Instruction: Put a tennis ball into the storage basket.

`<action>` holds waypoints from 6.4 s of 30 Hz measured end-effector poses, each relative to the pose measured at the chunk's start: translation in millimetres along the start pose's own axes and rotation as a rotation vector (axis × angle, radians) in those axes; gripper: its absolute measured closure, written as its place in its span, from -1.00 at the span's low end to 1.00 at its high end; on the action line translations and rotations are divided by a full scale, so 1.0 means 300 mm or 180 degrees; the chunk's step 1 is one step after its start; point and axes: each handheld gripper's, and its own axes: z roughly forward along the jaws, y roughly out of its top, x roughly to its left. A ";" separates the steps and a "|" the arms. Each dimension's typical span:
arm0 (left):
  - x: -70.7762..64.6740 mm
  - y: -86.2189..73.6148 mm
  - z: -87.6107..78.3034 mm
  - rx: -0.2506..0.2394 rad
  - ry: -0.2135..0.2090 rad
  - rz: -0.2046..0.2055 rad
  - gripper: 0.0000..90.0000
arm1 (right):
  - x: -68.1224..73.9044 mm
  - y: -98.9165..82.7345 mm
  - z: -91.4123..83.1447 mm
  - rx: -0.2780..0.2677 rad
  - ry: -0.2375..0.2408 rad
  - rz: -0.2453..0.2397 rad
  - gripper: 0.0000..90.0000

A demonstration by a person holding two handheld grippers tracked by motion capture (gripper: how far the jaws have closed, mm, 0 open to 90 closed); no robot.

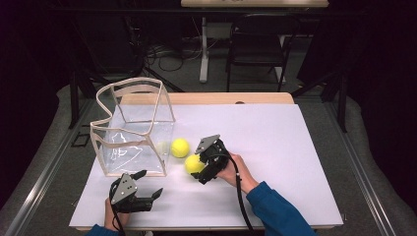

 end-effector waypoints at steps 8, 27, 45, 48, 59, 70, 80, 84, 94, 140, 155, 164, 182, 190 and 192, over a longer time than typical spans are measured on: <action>-0.001 0.000 0.000 -0.0005 0.0002 0.0003 -0.64 | -0.002 0.005 0.021 0.0056 0.0038 0.0027 -1.00; 0.000 0.000 0.001 -0.0002 -0.0006 -0.0001 -0.64 | 0.002 0.015 0.086 0.0126 0.0089 0.0044 -1.00; -0.001 0.000 0.000 0.0000 -0.0012 -0.0002 -0.64 | -0.002 0.012 0.124 0.0214 0.0092 0.0094 -1.00; -0.001 0.000 -0.001 0.0004 -0.0013 -0.0007 -0.64 | -0.003 0.009 0.126 0.0223 0.0079 0.0125 -0.94; 0.000 0.000 -0.002 0.0015 0.0004 -0.0001 -0.64 | -0.003 0.002 0.125 0.0218 0.0041 0.0172 -0.44; -0.001 0.000 -0.001 0.0017 0.0000 -0.0005 -0.64 | 0.000 0.004 0.122 0.0242 0.0023 0.0175 -0.42; -0.002 0.000 0.000 0.0019 -0.0006 -0.0011 -0.64 | 0.005 0.007 0.093 0.0190 -0.0018 0.0148 -0.42; -0.002 0.000 0.002 0.0024 -0.0005 -0.0009 -0.64 | 0.004 0.010 0.081 0.0174 -0.0042 0.0122 -0.42; -0.003 0.000 0.002 0.0027 -0.0009 -0.0007 -0.64 | 0.005 0.020 0.055 0.0135 -0.0078 0.0109 -0.42; -0.003 0.002 0.000 0.0002 0.0005 0.0032 -0.64 | -0.009 0.084 -0.067 -0.0105 -0.0221 0.0019 -0.42; -0.003 0.002 -0.001 -0.0002 -0.0002 0.0024 -0.64 | -0.026 0.104 -0.092 -0.0202 -0.0241 0.0044 -0.42; -0.004 0.001 -0.001 -0.0025 0.0006 0.0012 -0.64 | -0.036 0.113 -0.106 -0.0215 -0.0266 0.0046 -0.42; -0.009 0.001 0.005 -0.0055 -0.0009 -0.0005 -0.64 | -0.061 0.138 -0.137 -0.0308 -0.0323 0.0052 -0.42; -0.009 0.002 0.005 -0.0048 -0.0010 0.0000 -0.64 | -0.076 0.154 -0.150 -0.0290 -0.0346 0.0018 -0.42; -0.009 0.001 0.005 -0.0054 -0.0011 -0.0008 -0.64 | -0.079 0.159 -0.157 -0.0307 -0.0354 0.0022 -0.42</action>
